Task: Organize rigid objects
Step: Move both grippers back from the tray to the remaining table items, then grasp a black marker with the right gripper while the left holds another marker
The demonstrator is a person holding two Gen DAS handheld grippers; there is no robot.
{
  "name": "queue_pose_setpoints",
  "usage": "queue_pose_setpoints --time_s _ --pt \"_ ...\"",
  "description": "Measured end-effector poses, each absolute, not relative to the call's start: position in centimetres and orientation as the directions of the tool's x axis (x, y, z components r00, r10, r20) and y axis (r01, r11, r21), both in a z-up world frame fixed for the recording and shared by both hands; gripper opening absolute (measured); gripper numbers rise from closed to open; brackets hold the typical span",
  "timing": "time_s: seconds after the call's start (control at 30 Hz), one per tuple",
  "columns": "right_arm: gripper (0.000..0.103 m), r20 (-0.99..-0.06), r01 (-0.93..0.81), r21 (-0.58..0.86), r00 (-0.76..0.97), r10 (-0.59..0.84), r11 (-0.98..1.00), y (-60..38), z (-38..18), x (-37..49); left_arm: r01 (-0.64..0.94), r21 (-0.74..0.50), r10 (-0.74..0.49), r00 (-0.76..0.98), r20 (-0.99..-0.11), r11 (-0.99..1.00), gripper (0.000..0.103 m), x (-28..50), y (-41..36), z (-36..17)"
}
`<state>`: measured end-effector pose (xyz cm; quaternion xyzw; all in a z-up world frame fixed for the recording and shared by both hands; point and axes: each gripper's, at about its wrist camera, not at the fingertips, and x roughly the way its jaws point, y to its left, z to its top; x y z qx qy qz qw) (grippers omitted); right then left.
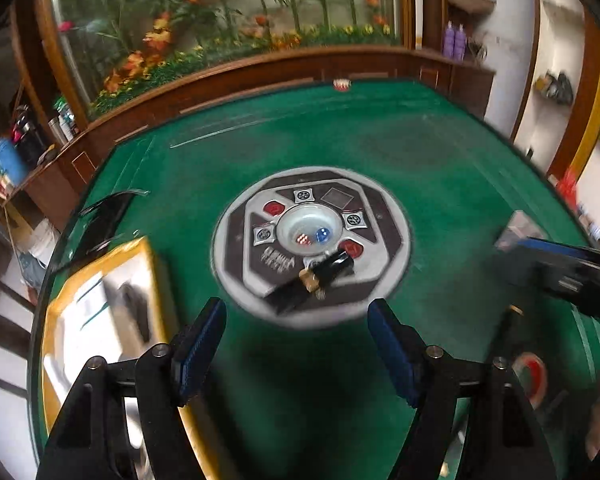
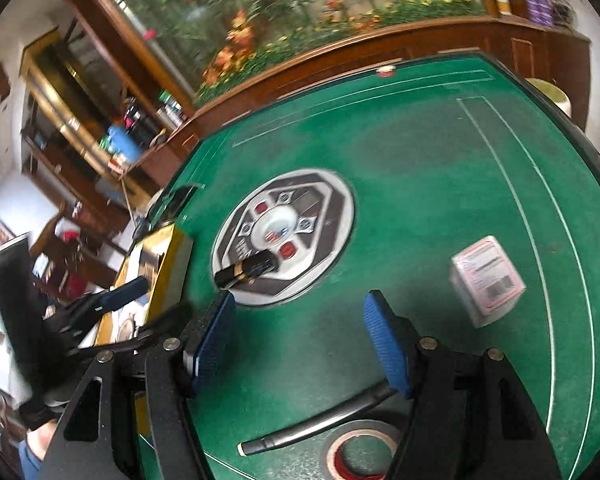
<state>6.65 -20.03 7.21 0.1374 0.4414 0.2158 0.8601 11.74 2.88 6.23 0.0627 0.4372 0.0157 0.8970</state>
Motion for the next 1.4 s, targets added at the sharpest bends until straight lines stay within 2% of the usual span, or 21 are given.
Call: queue_pose_setpoints --time_s 0.17,0.33,0.37,0.4,0.47,0.53,0.63,0.83,0.9,1.13,1.4 --pt "0.067 -0.69 -0.235 0.467 0.505 0.518 0.852 -20.4 7.1 7.2 0.022 0.158 0.118 0.565 -0.816 0.987 0.077 14.7 3.1 3.9" --pt "0.067 -0.687 -0.237 0.487 0.489 0.537 0.84 -20.5 7.1 7.1 0.013 0.121 0.097 0.511 -0.854 0.993 0.075 16.1 3.2 2.6" --pt "0.067 -0.688 -0.237 0.488 0.488 0.537 0.84 -20.4 7.2 7.0 0.014 0.119 0.096 0.504 -0.858 0.993 0.062 16.3 3.1 2.3" --pt "0.067 -0.687 -0.236 0.493 0.486 0.541 0.837 -20.5 7.1 7.0 0.015 0.1 0.078 0.508 -0.858 0.995 0.056 16.5 3.0 2.1" --pt "0.067 -0.687 -0.234 0.492 0.488 0.539 0.839 -20.5 7.2 7.0 0.013 0.041 0.029 0.511 -0.859 0.999 0.032 16.3 2.9 2.2" --pt "0.067 -0.688 -0.231 0.49 0.489 0.535 0.841 -20.5 7.1 7.0 0.005 0.011 0.007 0.507 -0.862 1.0 0.018 15.8 2.7 2.2" --pt "0.067 -0.687 -0.23 0.489 0.493 0.534 0.841 -20.6 7.2 7.0 0.0 0.014 0.013 0.512 -0.859 1.0 0.018 14.3 2.1 2.2" --pt "0.067 -0.695 -0.226 0.474 0.496 0.52 0.851 -20.7 7.0 6.9 0.004 -0.062 -0.055 0.523 -0.85 0.998 0.017 7.7 1.0 2.3" --pt "0.067 -0.708 -0.235 0.462 0.483 0.515 0.855 -20.6 6.8 6.9 0.012 -0.024 -0.027 0.537 -0.843 1.0 0.018 5.7 0.3 2.0" --pt "0.067 -0.74 -0.276 0.425 0.443 0.506 0.862 -20.5 5.9 5.9 0.045 -0.017 -0.04 0.58 -0.814 0.999 0.018 -1.4 0.6 1.8" --pt "0.067 -0.777 -0.278 0.41 0.392 0.493 0.868 -22.7 3.8 3.4 0.069 -0.025 -0.062 0.599 -0.798 0.997 0.018 -2.1 1.0 1.8"
